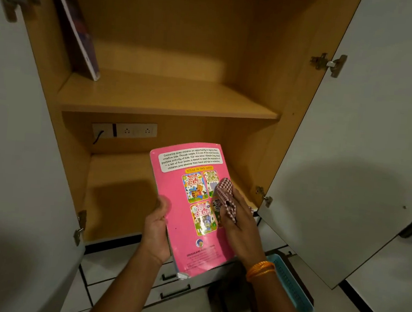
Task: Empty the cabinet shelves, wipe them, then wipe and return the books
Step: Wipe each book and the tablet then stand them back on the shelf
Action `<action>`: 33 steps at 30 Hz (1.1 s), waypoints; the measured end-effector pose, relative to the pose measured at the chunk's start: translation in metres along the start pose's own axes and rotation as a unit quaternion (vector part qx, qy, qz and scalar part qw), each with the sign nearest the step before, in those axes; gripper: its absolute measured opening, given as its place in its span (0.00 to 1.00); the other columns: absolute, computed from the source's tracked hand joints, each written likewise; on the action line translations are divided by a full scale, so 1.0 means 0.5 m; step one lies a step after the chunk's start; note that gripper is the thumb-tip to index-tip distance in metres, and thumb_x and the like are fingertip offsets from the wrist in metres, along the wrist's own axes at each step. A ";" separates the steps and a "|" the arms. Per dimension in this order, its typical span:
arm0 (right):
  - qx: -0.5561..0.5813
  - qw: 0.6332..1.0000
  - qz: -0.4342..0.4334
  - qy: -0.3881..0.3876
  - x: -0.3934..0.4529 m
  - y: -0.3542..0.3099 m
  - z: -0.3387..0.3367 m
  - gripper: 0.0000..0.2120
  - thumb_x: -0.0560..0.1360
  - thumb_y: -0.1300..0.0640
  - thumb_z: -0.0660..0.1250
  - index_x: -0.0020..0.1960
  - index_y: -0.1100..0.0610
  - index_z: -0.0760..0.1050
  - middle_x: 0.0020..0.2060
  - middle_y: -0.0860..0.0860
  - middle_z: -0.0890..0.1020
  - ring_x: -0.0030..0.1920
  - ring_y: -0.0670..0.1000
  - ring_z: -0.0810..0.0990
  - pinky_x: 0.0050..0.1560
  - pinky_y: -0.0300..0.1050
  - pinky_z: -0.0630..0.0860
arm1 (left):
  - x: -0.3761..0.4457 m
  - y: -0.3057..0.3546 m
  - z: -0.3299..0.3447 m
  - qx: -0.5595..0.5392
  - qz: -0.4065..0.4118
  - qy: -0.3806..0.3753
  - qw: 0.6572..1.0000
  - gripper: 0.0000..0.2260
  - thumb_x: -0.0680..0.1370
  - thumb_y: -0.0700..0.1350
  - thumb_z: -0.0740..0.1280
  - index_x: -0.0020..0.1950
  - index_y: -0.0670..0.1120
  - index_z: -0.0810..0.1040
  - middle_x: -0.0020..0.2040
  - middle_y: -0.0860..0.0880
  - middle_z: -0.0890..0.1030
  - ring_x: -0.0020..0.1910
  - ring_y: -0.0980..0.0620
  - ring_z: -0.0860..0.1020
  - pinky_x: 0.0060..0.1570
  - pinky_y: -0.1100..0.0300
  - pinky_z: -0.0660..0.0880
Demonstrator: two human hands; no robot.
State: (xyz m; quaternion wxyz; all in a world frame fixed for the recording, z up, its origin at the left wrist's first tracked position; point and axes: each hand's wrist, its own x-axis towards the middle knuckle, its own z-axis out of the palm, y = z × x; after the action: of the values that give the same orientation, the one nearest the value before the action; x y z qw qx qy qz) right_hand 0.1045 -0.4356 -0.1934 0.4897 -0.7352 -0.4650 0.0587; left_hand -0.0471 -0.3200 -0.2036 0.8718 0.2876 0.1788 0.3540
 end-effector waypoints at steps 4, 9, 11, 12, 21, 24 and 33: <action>-0.058 0.997 -0.052 0.023 0.030 -0.042 0.023 0.25 0.79 0.39 0.56 0.76 0.36 0.61 0.79 0.45 0.59 0.79 0.51 0.57 0.76 0.61 0.60 | -0.006 -0.004 0.015 -0.001 0.018 -0.029 0.999 0.44 0.67 0.62 0.79 0.76 0.45 0.69 0.72 0.37 0.74 0.71 0.32 0.72 0.68 0.30 0.67; -0.234 0.957 -0.168 -0.029 0.010 -0.090 0.070 0.29 0.80 0.40 0.52 0.80 0.39 0.52 0.82 0.46 0.47 0.81 0.54 0.42 0.78 0.65 0.46 | -0.016 -0.005 0.040 -0.060 -0.003 -0.014 0.998 0.23 0.82 0.56 0.60 0.70 0.44 0.78 0.64 0.39 0.81 0.60 0.41 0.82 0.54 0.47 0.82; -0.275 0.937 -0.212 -0.039 -0.016 -0.103 0.085 0.29 0.81 0.41 0.54 0.81 0.42 0.55 0.82 0.47 0.48 0.81 0.55 0.41 0.78 0.66 0.45 | -0.022 -0.001 0.046 -0.097 -0.027 -0.033 0.994 0.23 0.81 0.55 0.57 0.58 0.43 0.86 0.57 0.40 0.84 0.52 0.43 0.85 0.45 0.50 0.84; -0.283 0.932 -0.222 -0.047 -0.031 -0.105 0.091 0.30 0.80 0.42 0.56 0.81 0.43 0.55 0.82 0.47 0.47 0.81 0.56 0.41 0.77 0.67 0.46 | -0.022 0.001 0.042 -0.105 -0.027 -0.038 0.993 0.23 0.80 0.56 0.57 0.55 0.43 0.87 0.56 0.40 0.85 0.52 0.43 0.85 0.45 0.49 0.84; -0.189 0.952 -0.226 -0.079 -0.132 -0.056 0.094 0.28 0.80 0.43 0.55 0.79 0.40 0.56 0.81 0.44 0.52 0.82 0.54 0.46 0.78 0.61 0.44 | 0.004 0.021 0.006 -0.100 0.009 0.003 0.995 0.29 0.82 0.62 0.53 0.59 0.44 0.85 0.53 0.42 0.85 0.48 0.42 0.85 0.51 0.46 0.82; -0.133 0.970 -0.201 -0.022 -0.123 -0.025 0.083 0.29 0.79 0.47 0.56 0.79 0.37 0.55 0.81 0.44 0.56 0.81 0.54 0.50 0.77 0.65 0.48 | 0.004 0.021 0.004 -0.101 0.035 0.032 0.994 0.27 0.82 0.61 0.57 0.72 0.45 0.74 0.59 0.42 0.82 0.55 0.42 0.82 0.58 0.44 0.76; 0.074 0.993 0.067 0.062 -0.010 0.024 0.021 0.29 0.75 0.25 0.55 0.74 0.32 0.63 0.74 0.43 0.70 0.72 0.49 0.70 0.70 0.61 0.71 | -0.023 0.018 0.023 -0.080 0.041 0.018 0.996 0.23 0.83 0.59 0.57 0.70 0.46 0.76 0.64 0.42 0.82 0.59 0.40 0.82 0.54 0.41 0.81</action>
State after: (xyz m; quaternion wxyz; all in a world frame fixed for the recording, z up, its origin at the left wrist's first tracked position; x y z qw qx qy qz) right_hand 0.1034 -0.4333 -0.2098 0.5658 -0.7288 -0.3773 0.0799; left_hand -0.0535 -0.3271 -0.1881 0.8734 0.2173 0.1534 0.4080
